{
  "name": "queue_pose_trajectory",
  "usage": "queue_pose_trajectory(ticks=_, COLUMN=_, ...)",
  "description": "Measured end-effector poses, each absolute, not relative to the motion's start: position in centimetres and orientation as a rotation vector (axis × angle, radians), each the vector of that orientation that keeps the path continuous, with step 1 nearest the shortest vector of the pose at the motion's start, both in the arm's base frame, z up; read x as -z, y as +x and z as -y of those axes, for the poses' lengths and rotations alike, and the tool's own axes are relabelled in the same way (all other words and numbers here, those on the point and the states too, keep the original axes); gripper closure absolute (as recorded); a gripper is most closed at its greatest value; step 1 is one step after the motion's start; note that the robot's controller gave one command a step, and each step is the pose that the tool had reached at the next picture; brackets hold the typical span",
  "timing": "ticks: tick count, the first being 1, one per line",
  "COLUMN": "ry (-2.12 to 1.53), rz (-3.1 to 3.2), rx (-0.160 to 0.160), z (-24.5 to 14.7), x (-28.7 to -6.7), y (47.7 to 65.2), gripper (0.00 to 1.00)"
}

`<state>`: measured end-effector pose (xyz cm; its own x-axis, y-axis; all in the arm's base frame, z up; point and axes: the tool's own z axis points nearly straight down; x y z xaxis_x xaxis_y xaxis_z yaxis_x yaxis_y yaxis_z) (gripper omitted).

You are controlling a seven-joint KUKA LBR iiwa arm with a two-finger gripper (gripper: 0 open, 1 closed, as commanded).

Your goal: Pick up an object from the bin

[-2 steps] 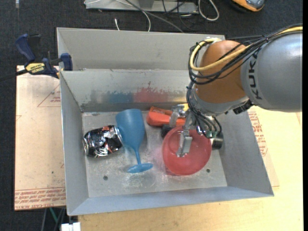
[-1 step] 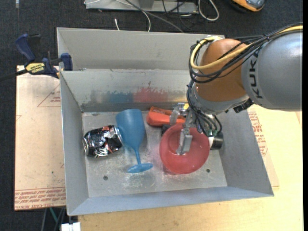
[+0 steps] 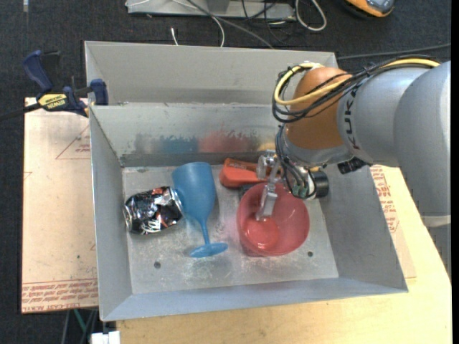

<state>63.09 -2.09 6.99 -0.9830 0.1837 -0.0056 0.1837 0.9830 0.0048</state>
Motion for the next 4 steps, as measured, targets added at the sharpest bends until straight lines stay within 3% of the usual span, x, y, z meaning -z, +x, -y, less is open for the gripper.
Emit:
queue_pose_trajectory(ticks=1, ry=0.047, rz=-3.135, rx=-0.003, z=1.5, x=-7.2, y=65.1, gripper=0.0)
queue_pose_trajectory(ticks=2, ry=0.257, rz=-3.117, rx=-0.009, z=1.8, x=-7.5, y=63.8, gripper=0.0)
queue_pose_trajectory(ticks=3, ry=0.054, rz=-3.137, rx=-0.004, z=1.5, x=-7.4, y=65.1, gripper=0.0)
queue_pose_trajectory(ticks=4, ry=0.217, rz=-3.12, rx=-0.01, z=1.7, x=-8.1, y=64.4, gripper=1.0)
